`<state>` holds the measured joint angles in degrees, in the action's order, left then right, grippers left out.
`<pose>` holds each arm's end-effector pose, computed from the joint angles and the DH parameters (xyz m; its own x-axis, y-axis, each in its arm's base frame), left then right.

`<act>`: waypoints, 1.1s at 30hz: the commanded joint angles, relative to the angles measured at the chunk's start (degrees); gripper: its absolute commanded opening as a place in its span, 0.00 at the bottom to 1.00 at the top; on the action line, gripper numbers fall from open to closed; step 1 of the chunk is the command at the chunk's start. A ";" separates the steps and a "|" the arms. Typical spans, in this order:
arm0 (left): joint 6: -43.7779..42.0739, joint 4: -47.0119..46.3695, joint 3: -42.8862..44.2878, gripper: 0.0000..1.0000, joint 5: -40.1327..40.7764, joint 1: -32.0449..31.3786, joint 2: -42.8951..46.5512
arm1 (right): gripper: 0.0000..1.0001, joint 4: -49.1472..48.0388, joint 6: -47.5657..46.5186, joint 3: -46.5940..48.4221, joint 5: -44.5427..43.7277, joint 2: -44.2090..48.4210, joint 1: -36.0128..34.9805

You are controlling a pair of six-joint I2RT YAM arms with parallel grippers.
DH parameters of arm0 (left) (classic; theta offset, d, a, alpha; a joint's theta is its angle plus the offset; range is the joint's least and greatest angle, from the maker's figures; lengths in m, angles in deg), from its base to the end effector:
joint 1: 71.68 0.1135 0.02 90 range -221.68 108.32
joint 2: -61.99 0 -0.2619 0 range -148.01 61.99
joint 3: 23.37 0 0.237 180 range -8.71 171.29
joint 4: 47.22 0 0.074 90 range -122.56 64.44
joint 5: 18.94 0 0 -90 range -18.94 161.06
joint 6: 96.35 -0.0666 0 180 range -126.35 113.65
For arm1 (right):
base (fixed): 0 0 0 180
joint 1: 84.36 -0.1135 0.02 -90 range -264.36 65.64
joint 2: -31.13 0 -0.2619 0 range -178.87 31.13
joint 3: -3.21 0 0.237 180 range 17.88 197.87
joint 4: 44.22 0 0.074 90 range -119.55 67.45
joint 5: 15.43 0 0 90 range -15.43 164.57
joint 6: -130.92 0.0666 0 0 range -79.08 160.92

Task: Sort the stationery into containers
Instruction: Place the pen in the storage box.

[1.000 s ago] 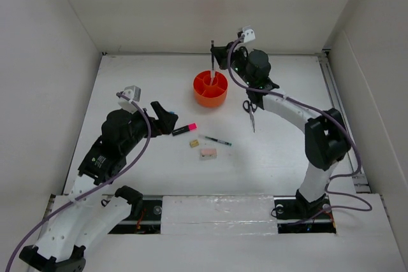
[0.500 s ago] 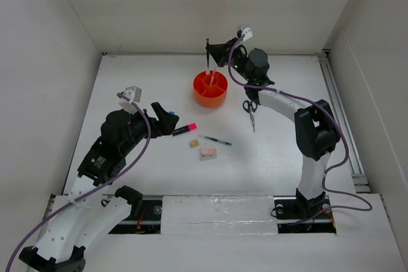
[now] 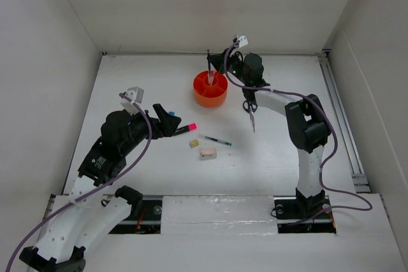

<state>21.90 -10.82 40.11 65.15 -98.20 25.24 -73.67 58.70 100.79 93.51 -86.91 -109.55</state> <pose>0.1402 -0.0776 0.3532 -0.3856 -0.3337 -0.8602 0.4001 0.7796 -0.4818 0.4437 0.2326 0.2832 -0.0769 0.2830 -0.9560 -0.7028 0.6648 0.2533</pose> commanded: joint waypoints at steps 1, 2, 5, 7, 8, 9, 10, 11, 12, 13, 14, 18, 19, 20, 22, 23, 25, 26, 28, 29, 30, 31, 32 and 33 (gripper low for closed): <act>-1.00 -3.02 -0.83 1.00 -2.34 0.07 0.54 | 0.00 -2.90 0.06 2.87 1.19 -0.78 0.23; -1.00 -3.02 -0.83 1.00 -2.35 0.07 0.54 | 0.00 -2.90 0.06 3.48 1.19 -0.79 0.23; -1.00 -3.02 -0.83 1.00 -2.88 0.07 0.54 | 0.00 -2.90 0.06 4.00 1.19 -1.93 0.75; -1.00 -3.02 -0.83 1.00 -2.88 0.07 0.54 | 0.00 -2.90 0.06 4.01 1.80 -2.46 0.76; -1.53 -3.02 -0.83 1.00 -2.88 0.07 0.54 | 0.00 -2.90 0.06 4.01 1.80 -2.46 0.76; -1.53 -3.02 -0.83 1.00 -2.88 0.07 0.54 | 0.00 -3.95 0.06 2.53 2.59 -2.46 0.76; -1.53 -3.02 -0.83 1.00 -2.88 0.07 0.54 | 0.00 -4.83 0.06 1.65 2.59 -2.46 0.76; -1.53 -3.02 -0.83 1.00 -3.40 0.07 0.54 | 0.00 -6.66 0.06 0.85 3.20 -2.46 0.76; -1.53 -3.02 -0.83 1.00 -3.40 0.07 0.54 | 0.00 -6.68 0.06 -0.46 3.21 -1.94 0.76; -1.53 -3.02 -0.83 1.00 -3.40 0.07 0.54 | 0.00 -7.38 0.06 -0.47 3.21 -1.93 0.76; -1.53 -3.02 -0.83 1.00 -3.40 0.07 0.54 | 0.00 -7.91 0.06 -1.34 3.82 -1.93 0.76; -1.53 -3.02 -0.83 1.00 -2.88 0.07 0.54 | 0.02 -9.75 0.59 -4.77 4.35 -0.88 1.28; -1.53 -3.02 -0.83 1.00 -2.88 0.07 0.54 | 0.04 -9.76 0.59 -5.48 4.35 -0.88 1.28; -1.53 -3.02 -0.83 1.00 -2.88 0.07 0.54 | 0.05 -9.76 0.59 -5.48 4.35 -0.88 1.28; -1.53 -3.02 -0.83 1.00 -2.88 0.07 0.54 | 0.13 -9.76 0.59 -6.62 4.35 -0.88 1.28; -1.53 -3.02 -0.83 1.00 -2.88 0.07 0.54 | 0.32 -9.76 1.11 -6.63 4.87 -0.88 1.28; -1.53 -3.02 -0.83 1.00 -2.88 0.07 0.54 | 0.43 -10.98 1.12 -7.33 4.88 0.52 1.28; -1.53 -3.02 -0.83 1.00 -2.88 0.07 0.54 | 0.53 -10.99 1.12 -8.11 5.49 1.05 1.28; -1.53 -3.02 -0.83 1.00 -2.88 0.07 0.54 | 0.58 -10.99 1.12 -8.73 5.49 2.89 0.67; -1.53 -3.02 -0.83 1.00 -2.88 0.07 0.54 | 0.59 -10.99 1.12 -8.73 5.49 3.68 0.67; -1.53 -3.02 -0.83 1.00 -2.88 0.07 0.54 | 0.64 -10.99 1.12 -9.26 5.49 4.56 -0.03; -1.53 -3.02 -0.83 1.00 -2.88 0.07 0.54 | 0.66 -10.99 1.12 -9.26 4.80 6.66 -0.03; -1.53 -3.02 -0.83 1.00 -2.88 0.07 0.54 | 0.67 -10.99 1.12 -9.26 4.01 7.81 -0.56; -1.53 -3.02 -0.83 1.00 -2.88 0.07 0.54 | 0.76 -10.47 1.12 -9.96 3.48 9.04 -0.56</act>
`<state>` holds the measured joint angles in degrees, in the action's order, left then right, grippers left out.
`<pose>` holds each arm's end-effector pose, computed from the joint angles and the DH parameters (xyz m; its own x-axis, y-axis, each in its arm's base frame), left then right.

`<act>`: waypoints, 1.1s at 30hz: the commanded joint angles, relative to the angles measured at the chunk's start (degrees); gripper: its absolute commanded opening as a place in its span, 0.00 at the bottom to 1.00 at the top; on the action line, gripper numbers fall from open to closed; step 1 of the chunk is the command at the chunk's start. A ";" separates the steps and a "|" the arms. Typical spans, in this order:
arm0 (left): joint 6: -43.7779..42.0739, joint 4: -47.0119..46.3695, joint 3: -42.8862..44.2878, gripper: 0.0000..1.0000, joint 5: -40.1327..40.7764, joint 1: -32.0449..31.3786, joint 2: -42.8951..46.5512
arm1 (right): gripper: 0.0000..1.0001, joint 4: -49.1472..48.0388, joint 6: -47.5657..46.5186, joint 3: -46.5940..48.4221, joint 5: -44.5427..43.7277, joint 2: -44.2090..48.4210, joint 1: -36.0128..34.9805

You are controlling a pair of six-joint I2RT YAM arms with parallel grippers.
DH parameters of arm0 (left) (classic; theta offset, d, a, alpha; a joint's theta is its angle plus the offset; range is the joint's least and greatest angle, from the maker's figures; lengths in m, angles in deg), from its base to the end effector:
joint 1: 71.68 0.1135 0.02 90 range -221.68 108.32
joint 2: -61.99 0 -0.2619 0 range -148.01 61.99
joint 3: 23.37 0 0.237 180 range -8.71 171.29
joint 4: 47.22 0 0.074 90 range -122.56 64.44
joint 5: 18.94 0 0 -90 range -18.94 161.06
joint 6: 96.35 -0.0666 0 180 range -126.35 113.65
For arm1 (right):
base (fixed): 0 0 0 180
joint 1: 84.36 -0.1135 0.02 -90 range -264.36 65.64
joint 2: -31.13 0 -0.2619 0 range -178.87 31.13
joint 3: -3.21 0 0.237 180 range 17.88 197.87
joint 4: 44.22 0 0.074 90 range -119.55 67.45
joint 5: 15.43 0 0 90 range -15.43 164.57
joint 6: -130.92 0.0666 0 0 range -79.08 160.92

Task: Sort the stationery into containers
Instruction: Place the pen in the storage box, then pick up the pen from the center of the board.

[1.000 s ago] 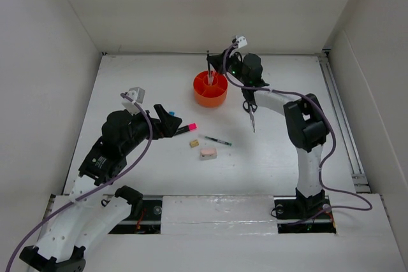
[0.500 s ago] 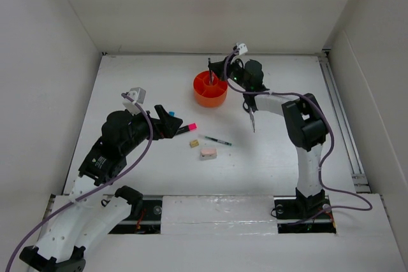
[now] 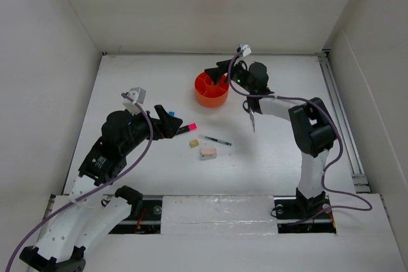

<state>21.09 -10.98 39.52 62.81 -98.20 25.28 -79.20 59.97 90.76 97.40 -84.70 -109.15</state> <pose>0.1393 -0.0802 0.3502 -0.4006 -0.3098 -0.8623 0.4323 0.7658 -0.4760 0.4225 0.2236 0.2527 -0.1402 0.2666 -0.9536 -0.7305 0.6222 0.2814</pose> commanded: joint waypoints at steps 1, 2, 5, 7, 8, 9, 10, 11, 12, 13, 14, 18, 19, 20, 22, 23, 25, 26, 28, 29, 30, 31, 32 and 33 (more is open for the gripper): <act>-0.72 -2.86 -0.24 1.00 -0.54 0.07 1.02 | 0.84 -4.93 -0.15 -0.72 -0.42 9.63 -1.65; -0.72 -2.86 -0.24 1.00 -0.54 0.07 1.03 | 0.86 -3.37 -0.15 -1.25 -1.55 11.14 -1.66; -0.72 -2.86 -0.24 1.00 -0.54 0.07 1.03 | 0.93 0.76 -0.85 -3.53 -3.93 17.54 -2.19; -0.72 -2.86 -0.24 1.00 -0.02 0.07 1.03 | 0.92 11.72 -2.08 -3.54 -5.43 20.81 -2.71; -0.72 -2.86 -0.24 1.00 -0.01 0.07 1.03 | 0.90 16.90 -4.17 -3.54 -5.43 23.43 -2.71; -0.11 -2.25 -0.24 1.00 1.64 0.07 1.03 | 0.87 28.61 -5.67 -3.54 -5.43 24.68 -2.71; -0.11 -2.25 -0.24 1.00 2.53 0.07 1.03 | 0.85 33.34 -7.17 -3.54 -5.43 25.82 -3.24; 0.41 -1.73 -0.24 1.00 3.41 0.07 1.03 | 0.83 36.61 -8.49 -6.06 -3.60 26.79 -4.28; 1.20 -0.94 0.28 1.00 5.85 0.07 1.55 | 0.82 42.03 -11.55 -7.83 -2.62 28.71 -5.17; 1.73 -0.93 0.29 1.00 7.27 0.07 1.55 | 0.82 43.48 -12.19 -9.76 -2.61 29.60 -6.31; 2.26 -0.06 0.29 1.00 8.68 0.07 1.55 | 0.82 44.54 -12.19 -13.87 -3.57 30.31 -8.93; 4.89 1.80 0.82 1.00 14.57 0.07 1.55 | 0.79 47.71 -10.09 -20.83 -8.50 33.38 -14.74; 4.90 1.80 0.82 1.00 14.58 0.07 1.55 | 0.77 47.71 -8.60 -21.98 -10.07 34.78 -15.62; 4.90 1.80 0.82 1.00 14.58 0.07 1.55 | 0.77 47.71 -8.59 -22.95 -12.78 35.49 -16.33; 4.90 1.80 0.82 1.00 14.58 0.07 1.55 | 0.73 47.71 -7.89 -24.45 -12.81 36.11 -16.86; 4.90 1.80 0.82 1.00 13.97 0.07 1.55 | 0.73 47.71 -7.89 -24.45 -12.81 36.11 -16.86; 4.90 1.80 0.82 1.00 13.44 0.07 1.03 | 0.70 47.71 -7.89 -23.24 -13.43 35.06 -17.39; 4.90 1.80 0.82 1.00 13.44 0.07 1.03 | 0.68 47.71 -7.89 -22.61 -13.43 33.93 -17.39; 4.90 1.80 0.82 1.00 12.83 0.07 1.03 | 0.67 47.71 -8.76 -20.43 -13.43 31.91 -18.01; 4.90 1.80 0.82 1.00 12.82 0.07 1.03 | 0.67 48.41 -8.77 -19.45 -13.43 29.02 -18.01; 4.90 1.80 0.82 1.00 12.82 0.07 1.03 | 0.65 49.98 -10.24 -18.31 -14.21 27.34 -18.53; 4.90 1.80 0.82 1.00 12.21 0.07 1.03 | 0.62 50.96 -11.13 -15.87 -14.83 25.67 -19.06; 4.38 1.80 0.82 1.00 12.21 0.07 1.55 | 0.60 51.75 -11.66 -14.54 -15.44 23.92 -19.06; 4.38 1.80 0.82 1.00 12.21 0.07 1.55 | 0.58 52.80 -12.88 -13.22 -15.45 20.94 -19.06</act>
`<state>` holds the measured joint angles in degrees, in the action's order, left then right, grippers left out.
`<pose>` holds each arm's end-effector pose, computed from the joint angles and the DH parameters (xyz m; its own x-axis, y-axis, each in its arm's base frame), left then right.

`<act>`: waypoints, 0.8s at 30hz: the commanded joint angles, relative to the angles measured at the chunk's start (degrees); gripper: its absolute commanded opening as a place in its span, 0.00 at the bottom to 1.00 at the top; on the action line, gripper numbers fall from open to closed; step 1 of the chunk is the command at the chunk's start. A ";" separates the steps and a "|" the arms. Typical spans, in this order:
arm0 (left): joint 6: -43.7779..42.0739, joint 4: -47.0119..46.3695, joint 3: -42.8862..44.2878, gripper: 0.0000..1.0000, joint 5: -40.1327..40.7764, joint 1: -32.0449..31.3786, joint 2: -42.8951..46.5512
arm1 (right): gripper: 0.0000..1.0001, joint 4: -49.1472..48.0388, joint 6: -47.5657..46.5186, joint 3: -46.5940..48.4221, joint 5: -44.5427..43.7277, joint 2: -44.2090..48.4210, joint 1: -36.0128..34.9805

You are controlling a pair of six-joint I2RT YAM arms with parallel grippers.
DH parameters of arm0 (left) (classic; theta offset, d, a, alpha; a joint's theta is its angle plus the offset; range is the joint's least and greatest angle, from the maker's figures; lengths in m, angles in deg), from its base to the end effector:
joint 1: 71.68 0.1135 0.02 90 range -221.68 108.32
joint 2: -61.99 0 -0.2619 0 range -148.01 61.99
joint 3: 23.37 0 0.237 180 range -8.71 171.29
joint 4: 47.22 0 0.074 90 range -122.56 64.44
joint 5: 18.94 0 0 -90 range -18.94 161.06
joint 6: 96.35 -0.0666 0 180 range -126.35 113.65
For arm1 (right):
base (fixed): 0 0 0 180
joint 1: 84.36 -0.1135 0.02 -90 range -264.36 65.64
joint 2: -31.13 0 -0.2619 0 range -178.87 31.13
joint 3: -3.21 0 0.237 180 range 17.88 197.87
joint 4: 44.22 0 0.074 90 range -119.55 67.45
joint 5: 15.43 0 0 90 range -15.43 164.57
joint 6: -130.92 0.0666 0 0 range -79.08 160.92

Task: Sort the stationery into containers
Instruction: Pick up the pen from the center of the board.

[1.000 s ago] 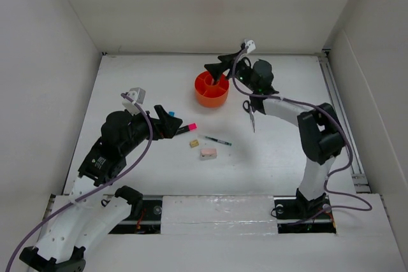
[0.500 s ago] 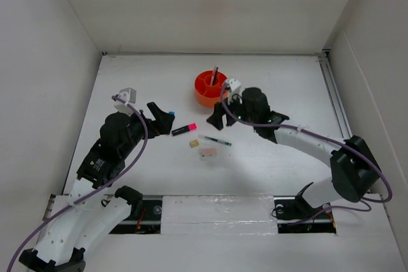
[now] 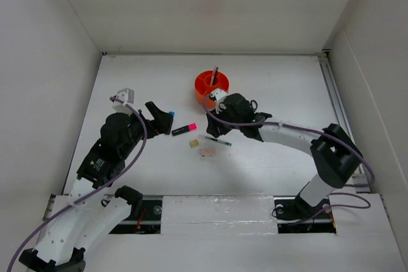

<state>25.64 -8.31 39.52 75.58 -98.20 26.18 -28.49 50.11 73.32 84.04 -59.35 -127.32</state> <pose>0.1420 -0.0650 0.3458 -0.3548 -0.4132 -0.8387 0.2218 0.8342 -0.5048 0.2540 0.2515 0.2106 -0.5486 -0.2956 -0.7821 -0.6907 0.6873 0.2247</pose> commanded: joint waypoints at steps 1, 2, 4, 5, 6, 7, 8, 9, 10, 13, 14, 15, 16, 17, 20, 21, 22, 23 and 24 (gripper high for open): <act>-0.17 -0.87 0.82 1.00 -1.08 0.07 0.66 | 0.54 3.06 -3.73 5.28 -1.57 -5.66 -1.42; -0.17 -1.39 0.82 1.00 -1.09 0.07 0.66 | 0.50 3.59 -3.74 6.60 -1.56 -6.55 -1.42; -0.17 -1.40 0.82 1.00 -1.09 0.07 0.66 | 0.50 4.29 -4.88 7.83 -2.17 -8.83 -1.42; -0.17 -1.40 0.82 1.00 -1.61 0.07 0.66 | 0.50 5.35 -4.88 8.45 -2.96 -9.45 -1.42; -0.69 -1.40 0.82 1.00 -1.61 0.07 0.66 | 0.50 6.57 -5.41 10.28 -2.97 -10.15 -1.42; -0.70 -1.40 0.82 1.00 -1.61 0.07 0.66 | 0.50 7.37 -5.93 10.91 -2.97 -10.68 -1.42; -0.70 -1.40 0.82 1.00 -1.61 0.07 0.66 | 0.50 8.16 -6.46 10.92 -2.36 -11.47 -1.42; -0.70 -1.40 0.82 1.00 -2.14 0.07 0.66 | 0.50 8.17 -6.47 11.79 -1.66 -11.48 -1.42; -0.70 -1.40 0.82 1.00 -2.14 0.07 0.66 | 0.51 9.04 -6.99 12.58 -1.65 -12.00 -1.42; -0.70 -1.40 0.82 1.00 -2.14 0.07 0.66 | 0.51 9.05 -6.99 12.59 -1.04 -12.00 -1.42; -0.70 -1.40 0.82 1.00 -2.14 0.07 0.66 | 0.51 9.66 -7.60 12.59 -1.04 -12.53 -1.42; -0.70 -1.40 0.82 1.00 -2.66 0.07 0.66 | 0.52 10.27 -7.61 13.11 -1.04 -13.31 -1.42; -0.70 -1.40 0.82 1.00 -2.67 0.07 0.66 | 0.52 10.28 -7.61 13.64 -1.04 -13.84 -1.42; -0.70 -1.40 0.82 1.00 -2.67 0.07 0.66 | 0.52 10.89 -7.61 13.64 -1.04 -14.37 -1.42; -0.70 -1.93 0.82 1.00 -2.67 0.07 0.66 | 0.52 11.51 -8.14 14.17 -1.04 -15.26 -1.42; -1.22 -1.93 0.82 1.00 -3.19 0.07 0.66 | 0.52 11.51 -8.14 14.17 -0.52 -15.86 -1.42; -1.23 -1.93 0.82 1.00 -3.20 0.07 0.66 | 0.53 11.51 -8.14 14.17 0.19 -15.87 -1.42; -1.23 -1.93 0.82 1.00 -3.20 0.07 0.66 | 0.53 11.51 -8.14 14.17 0.19 -15.87 -1.95; -1.23 -1.93 0.82 1.00 -3.20 0.07 0.66 | 0.53 11.51 -8.14 14.17 0.19 -16.39 -1.95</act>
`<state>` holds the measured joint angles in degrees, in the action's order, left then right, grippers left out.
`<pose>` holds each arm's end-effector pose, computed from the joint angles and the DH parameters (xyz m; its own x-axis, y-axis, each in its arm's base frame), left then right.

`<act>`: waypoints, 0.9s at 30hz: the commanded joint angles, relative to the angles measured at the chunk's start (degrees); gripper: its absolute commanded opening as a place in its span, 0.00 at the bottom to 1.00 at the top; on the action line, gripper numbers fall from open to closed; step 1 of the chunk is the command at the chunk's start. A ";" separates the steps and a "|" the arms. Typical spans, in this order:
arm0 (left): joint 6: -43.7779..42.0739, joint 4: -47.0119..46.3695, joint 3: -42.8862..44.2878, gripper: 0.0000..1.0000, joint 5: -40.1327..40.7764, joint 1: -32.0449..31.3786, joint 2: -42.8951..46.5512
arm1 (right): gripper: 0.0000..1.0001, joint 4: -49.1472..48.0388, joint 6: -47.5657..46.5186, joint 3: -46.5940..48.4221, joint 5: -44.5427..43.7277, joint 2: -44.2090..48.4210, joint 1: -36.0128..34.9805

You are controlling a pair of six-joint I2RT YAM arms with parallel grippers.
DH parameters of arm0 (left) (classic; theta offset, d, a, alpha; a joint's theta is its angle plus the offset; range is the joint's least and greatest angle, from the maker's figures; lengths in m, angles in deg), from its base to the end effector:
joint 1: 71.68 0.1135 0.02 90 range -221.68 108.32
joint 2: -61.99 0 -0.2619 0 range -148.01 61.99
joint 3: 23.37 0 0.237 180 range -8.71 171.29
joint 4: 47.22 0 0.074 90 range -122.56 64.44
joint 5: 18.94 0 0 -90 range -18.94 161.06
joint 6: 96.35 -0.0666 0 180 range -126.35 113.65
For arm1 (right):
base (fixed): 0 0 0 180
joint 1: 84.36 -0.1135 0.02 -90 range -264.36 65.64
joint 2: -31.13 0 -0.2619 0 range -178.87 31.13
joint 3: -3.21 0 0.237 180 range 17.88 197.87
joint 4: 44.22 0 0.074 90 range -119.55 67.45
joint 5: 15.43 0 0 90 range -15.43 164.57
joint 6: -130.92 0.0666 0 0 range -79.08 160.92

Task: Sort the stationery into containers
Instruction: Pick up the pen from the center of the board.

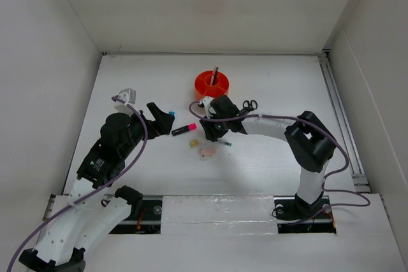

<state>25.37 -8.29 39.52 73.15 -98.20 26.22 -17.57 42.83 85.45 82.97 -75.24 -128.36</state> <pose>0.1407 -0.0675 0.3459 -0.3736 -0.4008 -0.8365 0.2561 0.8222 -0.5083 0.2799 0.2839 0.1595 -0.5821 -0.5163 -0.6282 -0.7347 0.6650 0.1342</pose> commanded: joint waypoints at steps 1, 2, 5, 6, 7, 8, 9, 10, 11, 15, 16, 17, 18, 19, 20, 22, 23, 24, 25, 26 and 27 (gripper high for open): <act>-0.96 -1.95 0.82 1.00 -0.77 0.07 0.61 | 0.53 0.58 -0.86 2.04 1.26 -0.51 -0.90; -0.96 -1.95 0.82 1.00 -0.77 0.07 0.61 | 0.53 0.58 -0.86 2.04 1.26 -1.03 -1.43; -0.96 -1.95 0.82 1.00 -1.30 0.07 0.61 | 0.53 1.80 -0.86 2.65 -0.05 -2.17 -2.05; -0.96 -1.95 0.82 1.00 -1.30 0.07 0.61 | 0.55 1.81 -0.86 2.65 -0.66 -2.18 -2.57; -0.96 -1.95 0.82 1.00 -1.91 0.07 0.61 | 0.55 2.33 -0.34 2.65 -1.28 -2.79 -2.57; -1.49 -2.47 0.82 1.00 -1.91 0.07 1.13 | 0.55 2.34 -0.33 3.35 -1.98 -3.40 -3.18; -1.49 -2.48 0.82 1.00 -2.43 0.07 1.14 | 0.55 2.86 -0.33 3.36 -2.60 -3.41 -3.19; -1.49 -2.48 0.82 1.00 -2.44 0.07 1.14 | 0.55 2.86 -0.33 3.97 -3.13 -4.10 -3.71; -1.49 -2.48 0.82 1.00 -2.44 0.07 1.14 | 0.55 2.86 0.19 3.97 -3.91 -4.63 -3.72; -1.49 -2.48 0.29 1.00 -2.44 0.07 1.76 | 0.52 4.97 0.72 5.81 -6.12 -5.96 -4.24; -1.49 -2.48 0.29 1.00 -2.44 0.07 1.76 | 0.52 4.97 0.72 5.82 -7.34 -6.48 -4.24; -1.49 -2.48 0.29 1.00 -2.44 0.07 2.28 | 0.49 5.58 1.25 6.34 -7.87 -6.48 -4.24; -1.49 -2.48 0.29 1.00 -2.44 0.07 2.28 | 0.48 5.59 1.25 6.87 -7.88 -7.01 -4.24; -1.49 -2.48 0.29 1.00 -2.44 0.07 2.28 | 0.47 6.29 1.77 6.87 -9.27 -7.01 -4.24; -1.49 -2.48 0.29 1.00 -2.44 0.07 2.28 | 0.40 6.99 1.78 7.39 -9.80 -7.01 -4.77; -1.49 -2.48 0.29 1.00 -2.44 0.07 2.28 | 0.37 7.52 2.30 7.93 -11.20 -7.63 -4.77; -1.49 -2.48 0.29 1.00 -2.44 -0.45 2.28 | 0.36 8.05 2.31 7.93 -11.22 -8.24 -5.29; -1.49 -2.48 0.29 1.00 -2.44 -0.46 2.80 | 0.35 8.05 2.31 8.54 -12.09 -8.24 -5.30; -1.49 -2.48 0.29 1.00 -2.44 -0.98 2.81 | 0.31 8.57 3.00 8.54 -12.88 -8.94 -5.82; -1.49 -2.48 0.29 1.00 -2.44 -0.99 2.81 | 0.30 8.58 3.01 8.54 -14.37 -8.95 -5.82; -1.49 -2.48 0.29 1.00 -2.44 -0.99 2.81 | 0.27 8.58 3.01 9.06 -14.90 -8.95 -6.43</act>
<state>24.54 -8.35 39.52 71.27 -98.70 28.21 -11.73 44.65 93.25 71.87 -81.86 -133.22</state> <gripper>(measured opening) 0.997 0.290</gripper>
